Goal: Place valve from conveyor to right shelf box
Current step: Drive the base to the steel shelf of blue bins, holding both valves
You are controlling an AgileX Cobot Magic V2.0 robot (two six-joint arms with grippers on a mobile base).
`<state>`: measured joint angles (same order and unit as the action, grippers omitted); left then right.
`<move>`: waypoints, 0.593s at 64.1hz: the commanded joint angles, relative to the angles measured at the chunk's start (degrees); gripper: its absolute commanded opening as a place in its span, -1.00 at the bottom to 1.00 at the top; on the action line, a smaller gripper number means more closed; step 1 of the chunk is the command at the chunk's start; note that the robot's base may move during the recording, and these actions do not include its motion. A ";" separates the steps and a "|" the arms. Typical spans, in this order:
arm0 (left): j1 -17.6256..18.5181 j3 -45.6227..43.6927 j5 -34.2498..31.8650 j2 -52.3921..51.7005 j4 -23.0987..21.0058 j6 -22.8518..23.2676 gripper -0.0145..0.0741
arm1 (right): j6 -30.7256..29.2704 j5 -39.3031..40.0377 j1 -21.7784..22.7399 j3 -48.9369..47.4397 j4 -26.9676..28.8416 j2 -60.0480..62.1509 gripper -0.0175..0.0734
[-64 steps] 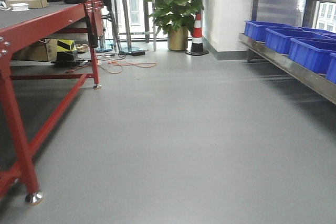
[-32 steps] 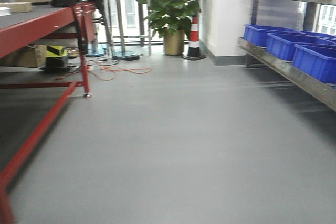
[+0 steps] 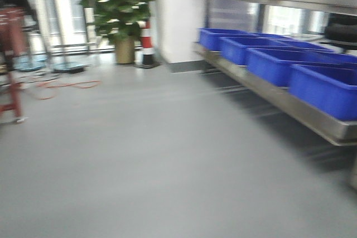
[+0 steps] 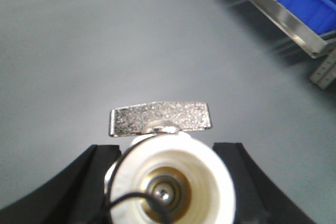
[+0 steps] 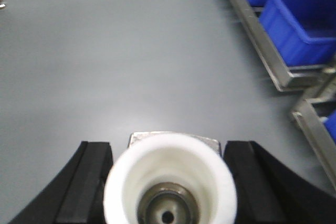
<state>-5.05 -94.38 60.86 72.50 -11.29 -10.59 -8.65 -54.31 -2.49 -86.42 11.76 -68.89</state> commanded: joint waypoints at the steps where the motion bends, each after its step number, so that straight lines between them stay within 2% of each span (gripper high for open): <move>1: 0.30 -0.73 -2.33 -0.57 -1.24 0.27 -0.92 | -0.37 3.73 -0.05 -0.93 -0.40 0.79 -0.97; 38: 0.30 -0.73 -2.33 -0.57 -1.24 0.27 -0.92 | -0.37 3.73 -0.05 -0.93 -0.40 0.79 -0.97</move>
<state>-5.05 -94.38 60.86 72.50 -11.29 -10.59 -8.65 -54.31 -2.49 -86.42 11.65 -68.89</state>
